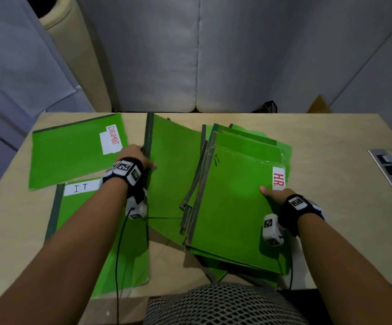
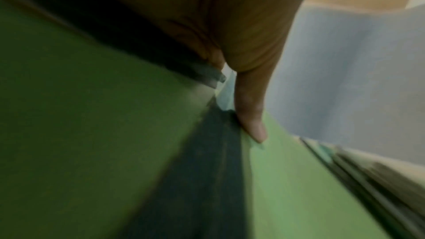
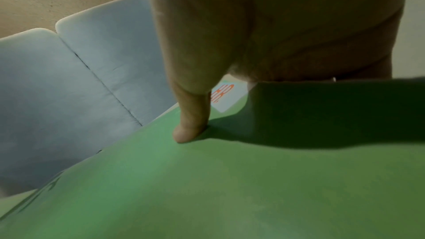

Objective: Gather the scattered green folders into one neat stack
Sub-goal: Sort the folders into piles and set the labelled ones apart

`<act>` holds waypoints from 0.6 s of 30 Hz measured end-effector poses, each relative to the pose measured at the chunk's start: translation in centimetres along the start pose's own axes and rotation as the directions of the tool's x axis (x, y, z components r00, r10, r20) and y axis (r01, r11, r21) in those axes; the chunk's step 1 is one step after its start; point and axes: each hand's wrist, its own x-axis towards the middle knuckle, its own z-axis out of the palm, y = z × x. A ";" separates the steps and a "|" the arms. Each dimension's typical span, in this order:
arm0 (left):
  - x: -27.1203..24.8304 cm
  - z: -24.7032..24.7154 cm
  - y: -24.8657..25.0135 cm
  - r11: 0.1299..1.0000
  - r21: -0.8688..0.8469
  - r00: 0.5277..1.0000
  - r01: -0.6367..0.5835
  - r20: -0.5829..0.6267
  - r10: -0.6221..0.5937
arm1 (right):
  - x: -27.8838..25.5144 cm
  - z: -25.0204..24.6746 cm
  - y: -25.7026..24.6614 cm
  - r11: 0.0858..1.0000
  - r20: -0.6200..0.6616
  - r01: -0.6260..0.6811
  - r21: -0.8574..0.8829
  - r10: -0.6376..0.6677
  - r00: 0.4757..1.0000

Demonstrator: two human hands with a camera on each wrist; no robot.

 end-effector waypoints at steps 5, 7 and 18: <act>-4.2 -3.2 5.2 0.974 0.158 0.947 -0.160 -0.254 0.197 | -1.0 -0.7 -0.4 0.990 0.026 -0.021 -0.138 0.025 0.999; -6.0 -4.7 6.4 0.958 0.218 0.915 -0.184 -0.318 0.248 | -0.6 -0.7 0.0 0.992 0.015 -0.026 -0.127 0.028 0.999; -8.4 -6.9 9.7 0.851 -0.366 0.926 -0.375 -0.099 0.366 | 2.9 -0.6 2.1 0.877 0.112 -0.026 0.480 -0.032 0.993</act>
